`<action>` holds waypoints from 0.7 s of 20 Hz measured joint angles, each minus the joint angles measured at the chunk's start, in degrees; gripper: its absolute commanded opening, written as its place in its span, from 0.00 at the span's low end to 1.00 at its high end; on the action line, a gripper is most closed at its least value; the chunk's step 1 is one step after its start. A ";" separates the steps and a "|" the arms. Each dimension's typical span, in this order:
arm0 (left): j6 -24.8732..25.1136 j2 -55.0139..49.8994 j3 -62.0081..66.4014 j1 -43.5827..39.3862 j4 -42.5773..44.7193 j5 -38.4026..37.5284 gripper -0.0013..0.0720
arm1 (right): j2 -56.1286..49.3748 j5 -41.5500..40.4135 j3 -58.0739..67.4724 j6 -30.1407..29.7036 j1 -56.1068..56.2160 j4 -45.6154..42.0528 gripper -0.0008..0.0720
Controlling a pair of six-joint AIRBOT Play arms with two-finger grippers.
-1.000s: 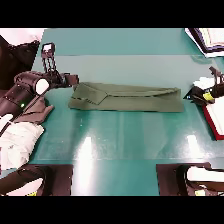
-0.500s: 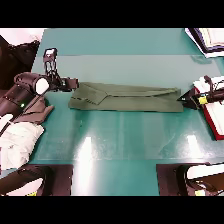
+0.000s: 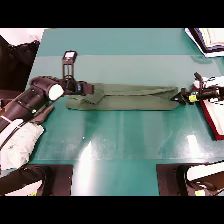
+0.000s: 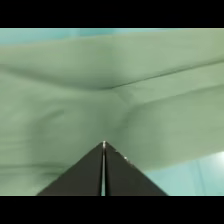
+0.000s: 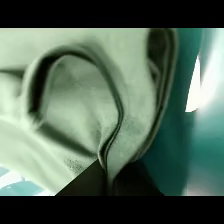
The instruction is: Fold the shirts.
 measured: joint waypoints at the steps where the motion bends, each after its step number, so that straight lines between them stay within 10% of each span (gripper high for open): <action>1: 0.28 -1.40 1.14 -1.18 -0.28 0.52 0.05 | 0.83 0.26 0.00 -0.68 0.61 1.01 0.03; 14: 12.37 -30.25 22.45 -9.64 -11.74 -0.11 0.05 | 25.90 -0.46 0.00 -1.05 15.58 5.57 0.03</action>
